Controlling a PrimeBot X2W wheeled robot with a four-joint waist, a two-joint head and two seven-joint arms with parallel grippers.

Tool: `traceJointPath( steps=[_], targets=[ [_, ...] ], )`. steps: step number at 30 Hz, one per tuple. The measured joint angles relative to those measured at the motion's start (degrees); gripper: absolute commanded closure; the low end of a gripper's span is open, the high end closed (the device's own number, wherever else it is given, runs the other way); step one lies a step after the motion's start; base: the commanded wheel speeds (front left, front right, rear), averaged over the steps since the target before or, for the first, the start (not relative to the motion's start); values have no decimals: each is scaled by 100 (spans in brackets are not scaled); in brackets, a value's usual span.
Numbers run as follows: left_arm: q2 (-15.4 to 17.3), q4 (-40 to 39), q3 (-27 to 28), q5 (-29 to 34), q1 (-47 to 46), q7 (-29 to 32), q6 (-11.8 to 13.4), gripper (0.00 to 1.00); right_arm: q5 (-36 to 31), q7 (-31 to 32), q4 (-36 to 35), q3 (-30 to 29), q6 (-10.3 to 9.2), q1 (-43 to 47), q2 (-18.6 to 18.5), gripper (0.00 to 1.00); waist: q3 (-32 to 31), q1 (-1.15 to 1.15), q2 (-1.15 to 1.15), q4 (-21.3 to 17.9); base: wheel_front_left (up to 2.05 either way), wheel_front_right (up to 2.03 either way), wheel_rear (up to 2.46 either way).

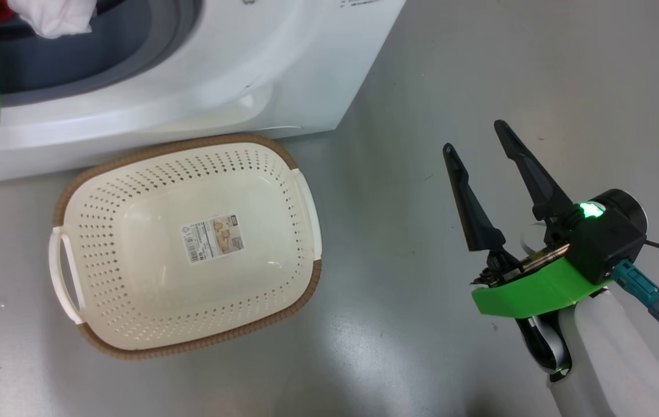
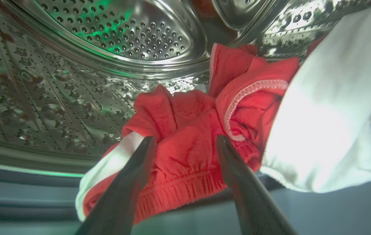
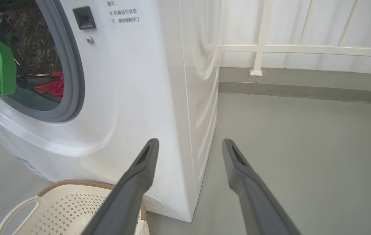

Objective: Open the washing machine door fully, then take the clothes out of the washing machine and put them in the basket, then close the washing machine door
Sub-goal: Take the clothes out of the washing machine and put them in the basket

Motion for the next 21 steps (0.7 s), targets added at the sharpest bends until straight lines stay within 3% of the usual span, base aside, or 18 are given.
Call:
traceJointPath(
  steps=[13, 14, 15, 16, 17, 21],
  targets=[
    [185, 598, -402, 322, -260, 515, 149, 0, 119, 0, 55, 186, 0, -20, -1, 0, 94, 0, 0, -139, 0, 0, 0],
    [183, 601, -437, 333, -286, 520, 182, 41, 120, 0, 56, 186, 0, -25, -1, 0, 105, 0, 0, -144, 0, 0, 0],
    [183, 610, -463, 334, -303, 530, 194, 41, 120, 0, 62, 186, 0, -27, -1, 0, 114, 0, 0, -148, 0, 0, 0],
    [183, 622, -482, 336, -308, 528, 196, 65, 120, 0, 69, 187, 0, -27, -1, 0, 119, 0, 0, -151, 0, 0, 0],
    [183, 633, -502, 358, -314, 527, 196, 100, 121, 0, 73, 190, 0, -28, -1, 0, 124, 0, 0, -154, 0, 0, 0],
    [202, 628, -561, 375, -353, 302, 272, 100, 140, 0, 83, 211, 0, -29, -1, 0, 141, 0, 0, -156, 0, 0, 0]
  ],
)
